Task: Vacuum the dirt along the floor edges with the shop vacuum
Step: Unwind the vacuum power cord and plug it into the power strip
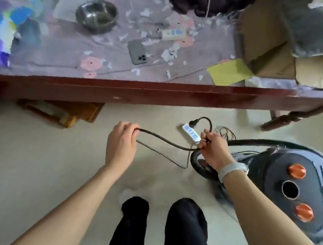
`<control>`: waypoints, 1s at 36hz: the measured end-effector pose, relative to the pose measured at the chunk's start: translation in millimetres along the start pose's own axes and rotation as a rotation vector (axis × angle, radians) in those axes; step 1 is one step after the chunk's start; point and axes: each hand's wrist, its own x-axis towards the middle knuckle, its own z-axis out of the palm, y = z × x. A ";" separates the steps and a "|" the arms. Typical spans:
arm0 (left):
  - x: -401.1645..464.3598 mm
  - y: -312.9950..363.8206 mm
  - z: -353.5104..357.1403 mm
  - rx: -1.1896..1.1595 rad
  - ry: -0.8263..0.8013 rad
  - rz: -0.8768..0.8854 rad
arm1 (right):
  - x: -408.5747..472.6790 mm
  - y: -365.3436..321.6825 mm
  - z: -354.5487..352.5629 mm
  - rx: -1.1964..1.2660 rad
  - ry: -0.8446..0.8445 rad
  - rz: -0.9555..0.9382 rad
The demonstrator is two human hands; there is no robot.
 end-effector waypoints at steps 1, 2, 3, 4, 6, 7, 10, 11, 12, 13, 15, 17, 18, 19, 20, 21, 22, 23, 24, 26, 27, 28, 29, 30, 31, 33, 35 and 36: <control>4.3 -9.3 -0.4 0.031 -0.045 0.030 | 1.1 8.5 1.5 0.029 0.017 0.016; 7.4 -17.9 1.9 0.064 -0.099 0.059 | 1.5 16.4 1.3 0.050 0.034 0.025; 10.8 -26.1 6.8 0.099 -0.164 0.089 | 2.2 23.4 -1.0 0.060 0.050 0.023; 14.7 -33.5 12.9 0.131 -0.243 0.122 | 1.8 28.9 -3.8 0.052 0.067 0.010; 23.8 -44.7 27.9 0.169 -0.418 0.159 | 2.8 37.5 -11.0 -0.028 0.134 -0.045; 29.0 -47.7 36.3 0.179 -0.502 0.150 | 4.4 41.6 -14.5 -0.089 0.168 -0.074; 46.7 -48.1 59.0 0.217 -0.655 0.125 | 13.6 53.2 -23.9 -0.234 0.216 -0.123; 53.2 -46.2 66.1 0.227 -0.690 0.142 | 18.3 56.1 -26.4 -0.266 0.237 -0.126; 59.8 -43.6 73.3 0.228 -0.719 0.161 | 23.3 58.4 -28.3 -0.286 0.261 -0.128; 67.3 -41.3 81.4 0.220 -0.739 0.173 | 29.8 60.4 -29.4 -0.290 0.280 -0.131; 83.2 -37.2 97.4 0.193 -0.772 0.184 | 43.6 63.0 -29.8 -0.285 0.299 -0.136; 99.8 -30.6 113.2 0.167 -0.809 0.199 | 57.9 63.1 -29.3 -0.272 0.321 -0.141; 109.3 -26.7 121.5 0.156 -0.830 0.216 | 65.3 62.6 -29.3 -0.269 0.330 -0.147; 118.4 -22.7 129.9 0.147 -0.860 0.233 | 71.9 62.9 -29.2 -0.278 0.333 -0.149; 126.7 -18.5 138.4 0.138 -0.889 0.254 | 77.7 63.2 -29.2 -0.300 0.336 -0.152; 134.5 -14.4 147.4 0.128 -0.913 0.280 | 84.1 62.7 -29.6 -0.322 0.338 -0.156; 141.8 -10.0 156.1 0.117 -0.934 0.311 | 90.6 62.2 -30.3 -0.339 0.340 -0.166; 148.1 -5.0 164.2 0.107 -0.956 0.340 | 96.8 62.3 -31.3 -0.348 0.343 -0.175; 153.7 -0.1 172.7 0.099 -0.979 0.371 | 102.0 62.8 -32.9 -0.360 0.348 -0.182; 161.7 8.2 190.9 0.097 -1.023 0.436 | 111.1 65.1 -36.4 -0.397 0.368 -0.202; 164.4 11.8 200.4 0.107 -1.036 0.470 | 114.6 67.0 -38.3 -0.414 0.374 -0.214; 166.3 14.8 209.9 0.120 -1.039 0.504 | 117.6 70.4 -40.8 -0.425 0.378 -0.222; 167.9 16.7 220.8 0.133 -1.034 0.539 | 121.1 74.5 -42.9 -0.425 0.386 -0.230; 169.5 17.3 232.5 0.150 -1.022 0.578 | 125.4 79.5 -45.0 -0.413 0.399 -0.241; 170.8 16.8 245.1 0.169 -1.011 0.613 | 131.3 85.9 -47.3 -0.393 0.415 -0.250; 171.9 11.2 274.0 0.204 -1.008 0.663 | 146.2 100.3 -52.6 -0.354 0.443 -0.261; 171.4 0.0 308.0 0.232 -1.034 0.726 | 165.7 117.7 -59.0 -0.312 0.474 -0.278; 170.6 -6.7 325.6 0.232 -1.052 0.751 | 177.0 127.7 -62.2 -0.293 0.487 -0.284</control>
